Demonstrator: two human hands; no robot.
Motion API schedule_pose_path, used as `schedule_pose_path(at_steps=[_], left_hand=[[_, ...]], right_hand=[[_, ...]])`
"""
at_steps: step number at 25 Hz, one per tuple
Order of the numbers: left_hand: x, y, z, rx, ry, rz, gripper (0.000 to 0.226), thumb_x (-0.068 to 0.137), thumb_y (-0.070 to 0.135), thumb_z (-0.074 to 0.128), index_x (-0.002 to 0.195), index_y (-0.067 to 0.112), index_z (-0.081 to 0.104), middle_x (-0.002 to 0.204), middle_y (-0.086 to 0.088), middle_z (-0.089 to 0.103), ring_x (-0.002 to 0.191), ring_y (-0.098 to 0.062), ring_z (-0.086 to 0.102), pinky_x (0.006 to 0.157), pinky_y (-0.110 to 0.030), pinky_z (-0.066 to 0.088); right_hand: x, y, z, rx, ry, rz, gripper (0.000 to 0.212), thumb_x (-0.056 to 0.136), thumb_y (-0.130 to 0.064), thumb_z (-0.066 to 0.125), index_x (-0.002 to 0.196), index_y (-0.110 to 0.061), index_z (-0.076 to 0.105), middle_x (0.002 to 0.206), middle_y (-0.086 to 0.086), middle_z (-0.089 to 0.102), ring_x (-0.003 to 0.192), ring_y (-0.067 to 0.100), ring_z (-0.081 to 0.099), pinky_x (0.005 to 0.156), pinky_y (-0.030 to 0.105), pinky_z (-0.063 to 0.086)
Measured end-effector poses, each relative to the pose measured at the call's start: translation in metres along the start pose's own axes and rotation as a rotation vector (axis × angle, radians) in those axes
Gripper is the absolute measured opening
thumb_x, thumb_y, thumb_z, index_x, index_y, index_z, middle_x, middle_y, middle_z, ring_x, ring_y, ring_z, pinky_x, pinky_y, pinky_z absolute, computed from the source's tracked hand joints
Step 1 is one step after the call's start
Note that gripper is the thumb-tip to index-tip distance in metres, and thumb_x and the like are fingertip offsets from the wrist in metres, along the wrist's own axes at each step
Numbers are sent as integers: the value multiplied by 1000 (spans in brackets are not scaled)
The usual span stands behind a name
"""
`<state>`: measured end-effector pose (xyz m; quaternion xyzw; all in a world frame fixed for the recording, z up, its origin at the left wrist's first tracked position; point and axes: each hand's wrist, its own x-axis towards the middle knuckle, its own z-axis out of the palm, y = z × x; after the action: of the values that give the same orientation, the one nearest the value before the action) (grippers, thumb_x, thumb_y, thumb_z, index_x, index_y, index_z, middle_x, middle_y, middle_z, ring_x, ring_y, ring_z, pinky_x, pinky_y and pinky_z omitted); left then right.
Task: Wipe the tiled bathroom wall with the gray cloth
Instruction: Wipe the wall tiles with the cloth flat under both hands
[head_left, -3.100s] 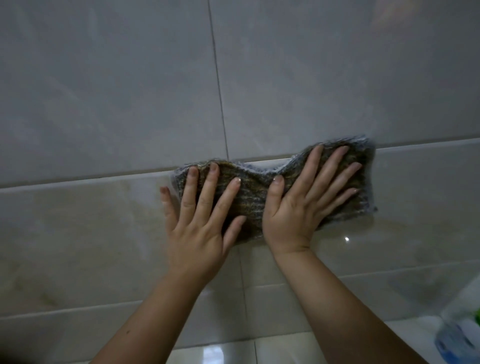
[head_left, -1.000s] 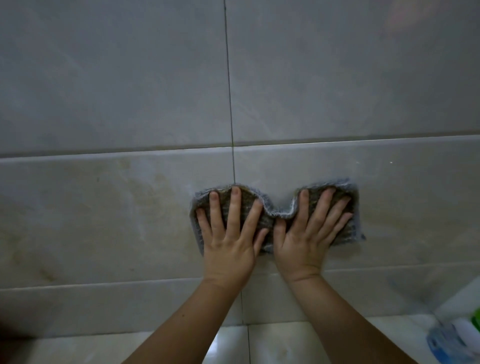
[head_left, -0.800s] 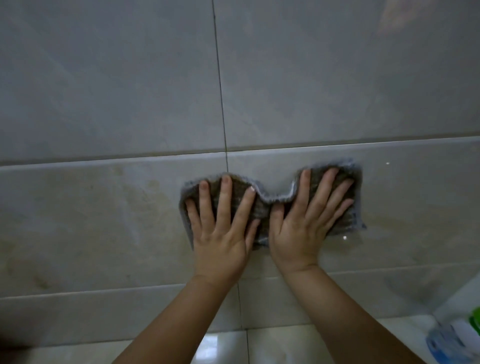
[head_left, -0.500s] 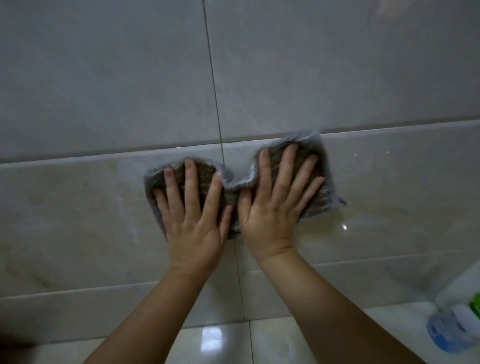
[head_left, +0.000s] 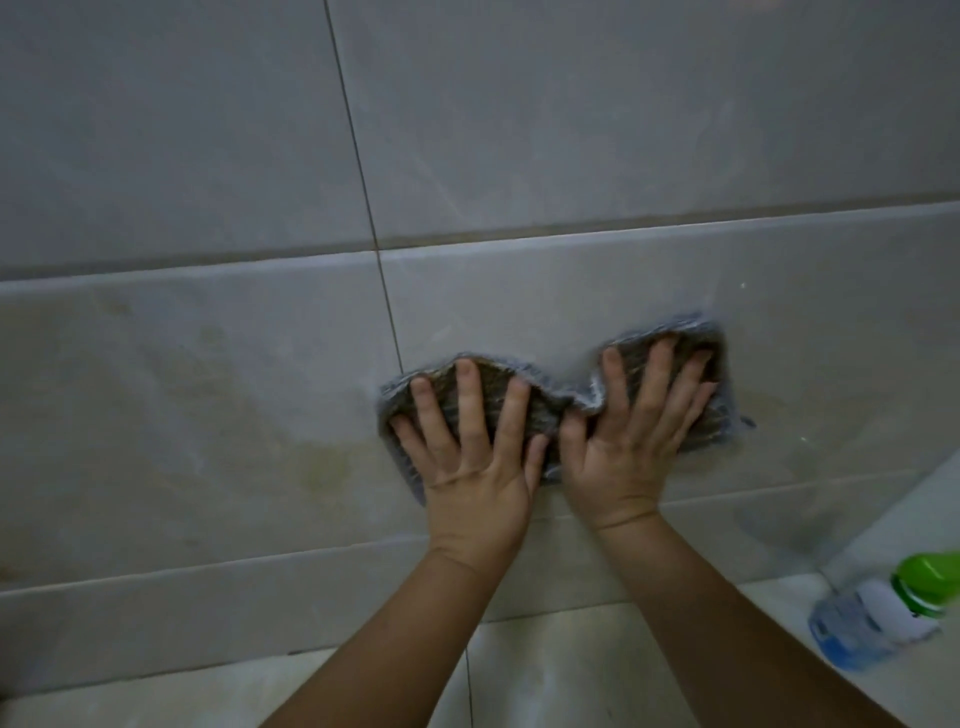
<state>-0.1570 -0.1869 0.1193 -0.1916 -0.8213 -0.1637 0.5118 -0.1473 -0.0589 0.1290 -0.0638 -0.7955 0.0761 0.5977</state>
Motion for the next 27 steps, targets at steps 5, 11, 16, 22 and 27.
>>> schedule_pose_path(at_steps=[5, 11, 16, 22, 27], left_hand=[[11, 30, 5, -23, -30, 14, 60, 100, 51, 41, 152, 32, 18, 163, -4, -21, 149, -36, -18, 118, -56, -8], [-17, -34, -12, 63, -58, 178, 66, 99, 53, 45, 154, 34, 15, 165, -4, -11, 152, -31, -8, 121, -50, -1], [-65, -89, -20, 101, -131, 196, 69, 95, 49, 48, 154, 32, 17, 165, -5, -8, 151, -33, -6, 122, -53, 2], [-67, -66, -11, 59, -120, 125, 67, 94, 48, 49, 153, 33, 19, 165, -5, -11, 150, -37, -10, 121, -55, -3], [-40, 17, 15, -3, -130, 113, 64, 93, 44, 54, 149, 28, 29, 164, -5, -15, 149, -38, -15, 118, -57, -7]], right_hand=[[11, 23, -8, -11, 43, 125, 57, 96, -32, 33, 148, -15, 19, 150, 27, 22, 138, 53, 16, 115, 62, 8], [-16, -24, 3, 57, 8, 245, 57, 97, -29, 28, 147, -2, 22, 150, 33, 21, 138, 56, 13, 114, 67, 10], [-78, -63, 14, 109, -163, 76, 53, 100, -37, 29, 147, -14, 19, 162, 13, -4, 146, 44, -2, 113, 67, 11], [-87, -38, 13, 88, -164, 64, 52, 100, -44, 35, 146, -22, 22, 160, 9, 3, 147, 42, 2, 115, 63, 12], [-53, 43, -1, 24, -65, 201, 56, 100, -40, 32, 146, -12, 18, 150, 28, 18, 138, 55, 15, 113, 66, 15]])
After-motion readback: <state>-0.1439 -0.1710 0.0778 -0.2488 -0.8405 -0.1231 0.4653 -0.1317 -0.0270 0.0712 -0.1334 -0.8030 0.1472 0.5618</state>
